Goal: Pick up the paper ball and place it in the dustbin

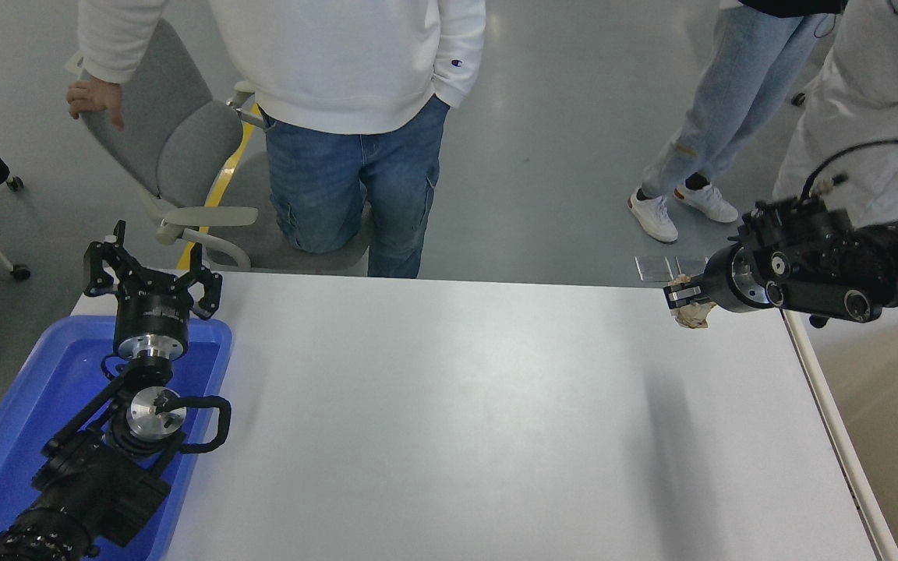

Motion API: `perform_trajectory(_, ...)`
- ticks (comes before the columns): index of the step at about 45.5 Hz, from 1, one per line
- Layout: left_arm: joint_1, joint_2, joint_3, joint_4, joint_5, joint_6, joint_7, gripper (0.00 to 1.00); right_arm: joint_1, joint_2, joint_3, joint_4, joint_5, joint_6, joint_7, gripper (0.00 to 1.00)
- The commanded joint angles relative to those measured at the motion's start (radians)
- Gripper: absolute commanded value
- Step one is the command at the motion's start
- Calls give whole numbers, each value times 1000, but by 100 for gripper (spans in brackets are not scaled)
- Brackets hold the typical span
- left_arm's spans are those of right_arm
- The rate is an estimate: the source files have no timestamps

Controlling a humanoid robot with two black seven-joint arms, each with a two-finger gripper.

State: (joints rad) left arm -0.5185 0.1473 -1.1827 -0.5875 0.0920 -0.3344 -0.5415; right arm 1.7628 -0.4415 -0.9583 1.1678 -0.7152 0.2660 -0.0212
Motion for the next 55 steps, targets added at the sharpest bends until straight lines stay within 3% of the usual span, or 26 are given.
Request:
perform_trajectory(1,0,0,0,0,0,0,0,99,243,-80,-48,181,0,116,1,0)
perform_trajectory(17,0,0,0,0,0,0,0,99,448,-117,-45,205,0,309,0,0)
perform_trajectory(55,0,0,0,0,0,0,0,99,590,-126,-33,233,13,420,0,0)
